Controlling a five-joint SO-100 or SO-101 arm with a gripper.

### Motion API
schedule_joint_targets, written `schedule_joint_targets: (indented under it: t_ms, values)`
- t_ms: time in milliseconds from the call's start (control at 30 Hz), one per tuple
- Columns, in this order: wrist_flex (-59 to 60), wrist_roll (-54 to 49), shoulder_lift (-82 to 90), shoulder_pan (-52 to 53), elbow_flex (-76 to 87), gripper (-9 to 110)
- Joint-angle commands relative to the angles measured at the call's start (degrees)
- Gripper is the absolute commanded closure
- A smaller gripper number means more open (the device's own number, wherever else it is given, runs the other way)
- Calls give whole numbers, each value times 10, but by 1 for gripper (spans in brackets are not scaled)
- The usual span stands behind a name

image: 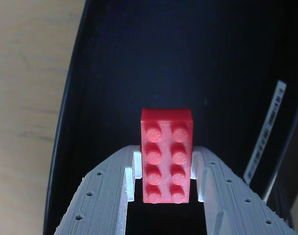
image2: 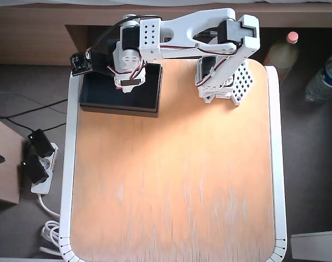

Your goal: Grasp a lego block and put it in the bin.

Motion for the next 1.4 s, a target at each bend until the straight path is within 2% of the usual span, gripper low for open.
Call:
schedule_joint_targets:
  t_ms: [0,367,667,967,1367]
  values:
    - [-27,-1,-9,12,-77,101]
    - [-43,12,-17,14,-79,88]
    - [-41,-15,67,-18,-79,85]
    - [-41,-91,211,-135,-79,83]
    - [-25,-144,408,-374,-78,85]
